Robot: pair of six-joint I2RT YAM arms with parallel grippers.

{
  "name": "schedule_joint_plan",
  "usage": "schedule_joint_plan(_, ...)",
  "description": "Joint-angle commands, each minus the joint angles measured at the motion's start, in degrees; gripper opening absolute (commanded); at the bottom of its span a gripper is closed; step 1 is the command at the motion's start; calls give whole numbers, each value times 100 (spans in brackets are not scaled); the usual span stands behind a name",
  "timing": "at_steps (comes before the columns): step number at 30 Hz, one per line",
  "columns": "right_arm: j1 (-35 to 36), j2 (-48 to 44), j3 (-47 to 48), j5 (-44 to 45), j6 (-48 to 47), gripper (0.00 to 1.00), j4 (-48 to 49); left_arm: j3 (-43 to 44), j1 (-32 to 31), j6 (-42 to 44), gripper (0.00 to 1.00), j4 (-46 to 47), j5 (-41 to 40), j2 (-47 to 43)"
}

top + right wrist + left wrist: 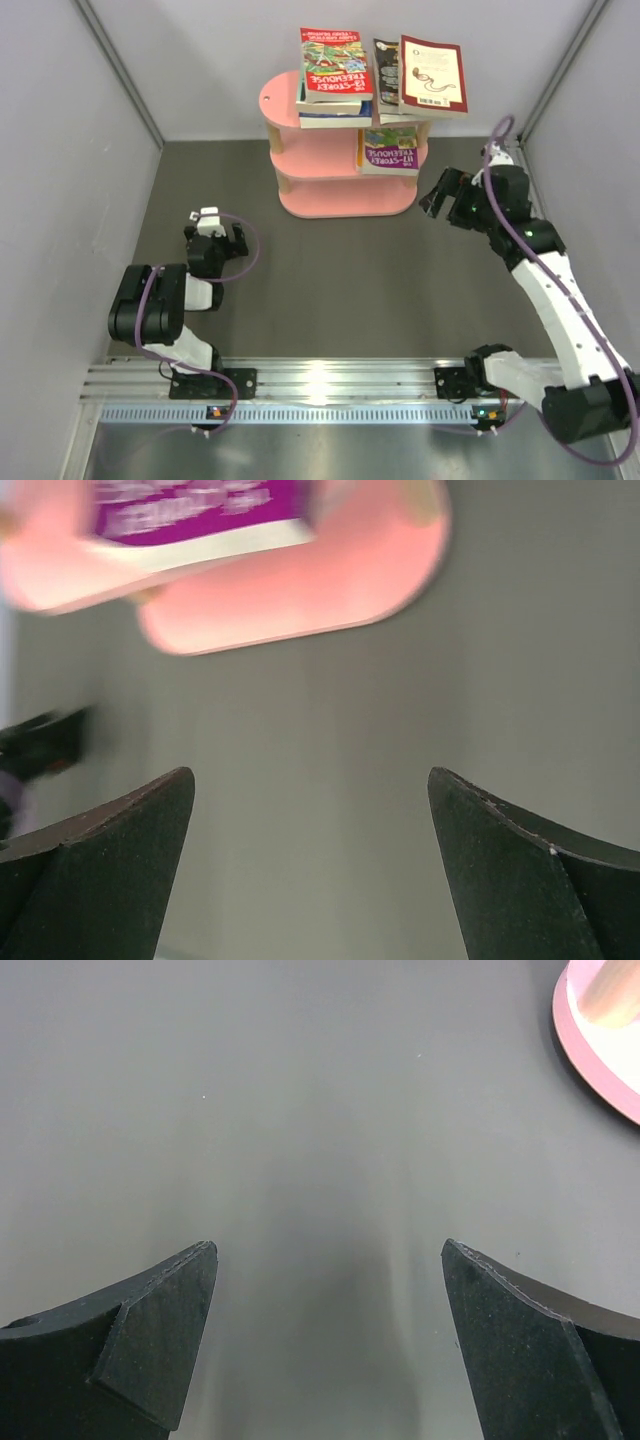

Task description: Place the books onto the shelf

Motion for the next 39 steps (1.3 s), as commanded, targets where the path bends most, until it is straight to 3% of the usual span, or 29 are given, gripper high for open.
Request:
schedule_joint_plan(1, 114, 516, -391, 1326, -633, 100, 898, 19, -22, 63, 99, 493, 128, -17)
schedule_joint_plan(3, 273, 816, -777, 2257, -1937, 100, 1206, 19, -14, 63, 99, 494, 137, -8)
schedule_joint_plan(5, 291, 1090, -1172, 2759, -2462, 100, 1601, 19, -22, 63, 99, 485, 137, -8)
schedule_joint_plan(8, 239, 907, -2358, 2692, -3219, 100, 3190, 11, -22, 63, 99, 493, 137, -8)
schedule_joint_plan(9, 160, 819, -2953, 2648, -3264, 100, 4203, 19, -14, 63, 99, 494, 129, -17)
schedule_joint_plan(13, -121, 642, -4135, 2331, -3229, 100, 6446, 19, -14, 63, 99, 493, 129, -8)
schedule_joint_plan(16, -437, 1211, -4505, 2392, -3168, 100, 7547, 19, -14, 63, 99, 494, 137, -17)
schedule_joint_plan(26, -1194, 2576, -5120, 1156, -2763, 100, 10372, 19, -14, 63, 99, 493, 137, -17)
schedule_joint_plan(39, -1106, 2576, -5121, 1135, -3035, 100, 10348, 19, -14, 63, 99, 485, 129, -17)
